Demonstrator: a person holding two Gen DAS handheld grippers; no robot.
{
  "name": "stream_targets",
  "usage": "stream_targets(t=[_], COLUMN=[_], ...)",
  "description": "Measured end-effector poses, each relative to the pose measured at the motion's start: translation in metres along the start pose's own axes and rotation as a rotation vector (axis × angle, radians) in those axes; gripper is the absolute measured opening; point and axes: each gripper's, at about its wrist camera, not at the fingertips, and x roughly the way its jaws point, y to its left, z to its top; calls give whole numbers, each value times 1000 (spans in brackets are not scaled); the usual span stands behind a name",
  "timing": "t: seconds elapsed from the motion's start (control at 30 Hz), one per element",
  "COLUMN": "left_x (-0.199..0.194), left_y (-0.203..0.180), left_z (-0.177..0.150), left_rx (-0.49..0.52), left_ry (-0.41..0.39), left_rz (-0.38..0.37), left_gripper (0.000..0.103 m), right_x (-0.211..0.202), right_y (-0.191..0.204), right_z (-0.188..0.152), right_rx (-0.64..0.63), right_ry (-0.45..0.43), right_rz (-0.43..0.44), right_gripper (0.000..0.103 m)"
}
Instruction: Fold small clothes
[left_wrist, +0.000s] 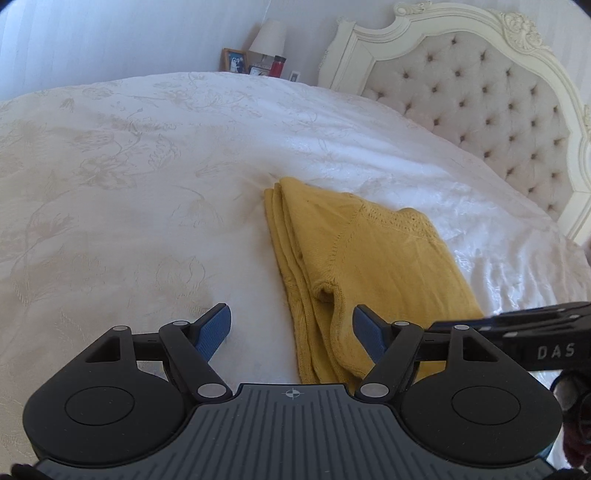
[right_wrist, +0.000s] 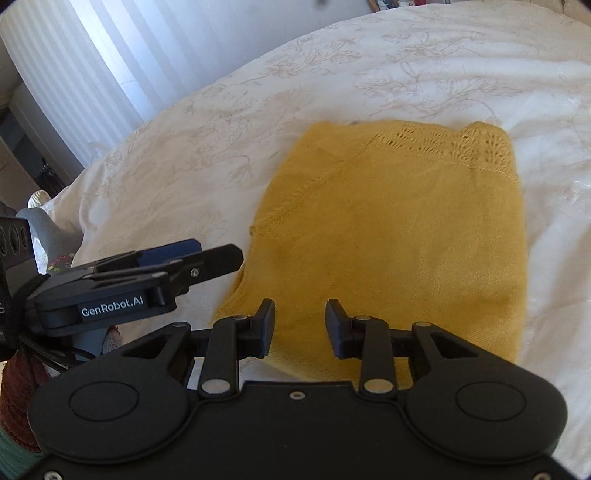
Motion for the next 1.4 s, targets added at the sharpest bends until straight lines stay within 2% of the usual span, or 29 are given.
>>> stream_targets(t=[0.1,0.23,0.4,0.63,0.67,0.8,0.93,1.03,1.1,1.13,1.3,1.4], left_x=[9,11,11,11,11,4,-10,-10,-5,-2,-5,-20], left_y=[1,2,-1,-3,-2,1,-2,-11,-14,-15,-15,-10], left_z=[-4,-7,-10,-12,-12,-11,-7,-10,-13,-16,-14,-6], left_rx=[10,29,57,87,82,44,16,25,12,0,-45,-91], left_ry=[61,83,102,98,95,61,-11,1,28,45,47,-30], left_rz=[65,90,120,127,121,92,0,-53,-64,-68,-87,-83], left_gripper=[71,71,71,72,72,71,71,72,72,72,72,72], right_x=[-14,-21,6,83,92,104,80,50,32,22,-6,-16], right_y=[-11,-28,-29,-5,-1,7,4,-13,-31,-43,-95,-123], right_z=[7,23,52,87,90,95,91,80,72,67,41,30], right_rx=[-13,-12,-88,-153,-163,-183,-168,-134,-94,-64,42,133], right_ry=[-65,-134,-162,-117,-108,-122,-179,-231,-253,-263,-241,-239], right_rz=[-65,-157,-216,-190,-187,-133,-81,-71,-81,-93,-173,-177], right_gripper=[43,43,43,44,48,51,50,56,68,70,70,70])
